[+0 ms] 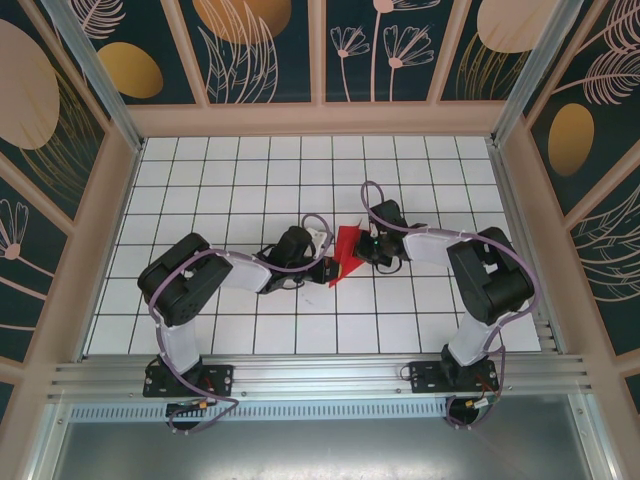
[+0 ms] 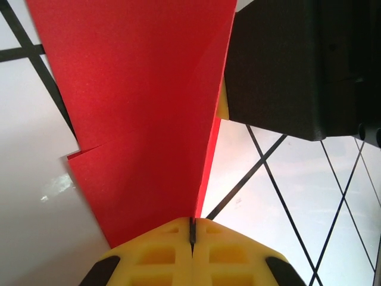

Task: Fold a paper plane with a square sheet of paper (pick it up from the middle)
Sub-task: Fourth fold the wing at the center of the table.

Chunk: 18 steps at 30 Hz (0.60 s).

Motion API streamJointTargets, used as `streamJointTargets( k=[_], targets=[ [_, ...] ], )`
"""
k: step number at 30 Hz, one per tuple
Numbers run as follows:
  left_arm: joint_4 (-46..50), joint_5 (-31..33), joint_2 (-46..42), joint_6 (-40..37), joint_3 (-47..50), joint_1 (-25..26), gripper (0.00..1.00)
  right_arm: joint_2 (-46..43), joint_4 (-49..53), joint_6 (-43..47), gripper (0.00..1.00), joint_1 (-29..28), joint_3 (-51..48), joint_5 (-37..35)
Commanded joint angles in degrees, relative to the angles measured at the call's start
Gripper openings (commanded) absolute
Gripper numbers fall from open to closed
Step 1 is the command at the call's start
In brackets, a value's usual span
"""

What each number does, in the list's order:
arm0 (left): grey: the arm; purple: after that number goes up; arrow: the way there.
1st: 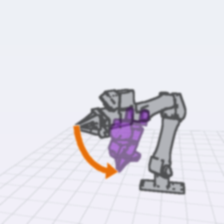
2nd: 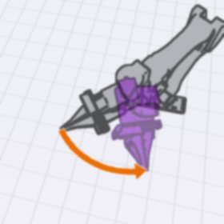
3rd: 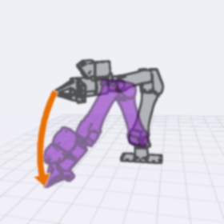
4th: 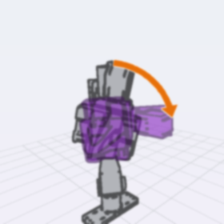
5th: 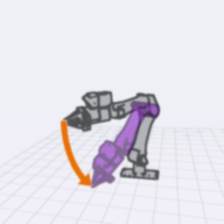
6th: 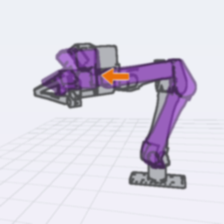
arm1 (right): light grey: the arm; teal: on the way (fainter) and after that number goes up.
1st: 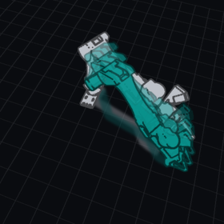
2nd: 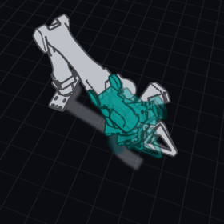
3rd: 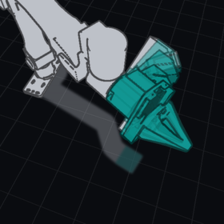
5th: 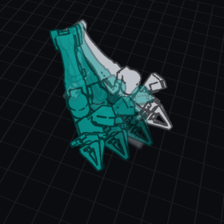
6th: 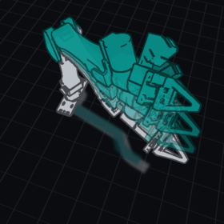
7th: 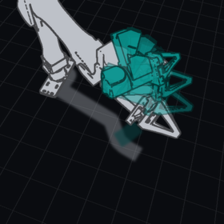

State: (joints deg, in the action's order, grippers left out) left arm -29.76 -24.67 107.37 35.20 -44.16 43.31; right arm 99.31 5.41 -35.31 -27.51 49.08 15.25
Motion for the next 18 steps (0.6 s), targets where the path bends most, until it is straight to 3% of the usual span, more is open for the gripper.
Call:
streamJointTargets(
  k=[1, 18],
  targets=[
    [-2.5, -2.6, 0.8, 0.5, 0.1, -0.9, 0.00, 3.0, 3.2, 2.3, 0.13, 0.7, 0.0, -2.5],
    [-1.7, -6.0, 3.1, -0.7, -2.0, -2.7, 0.00, 4.3, 5.4, 11.0, 0.13, 1.0, 2.2, -3.5]
  ],
)
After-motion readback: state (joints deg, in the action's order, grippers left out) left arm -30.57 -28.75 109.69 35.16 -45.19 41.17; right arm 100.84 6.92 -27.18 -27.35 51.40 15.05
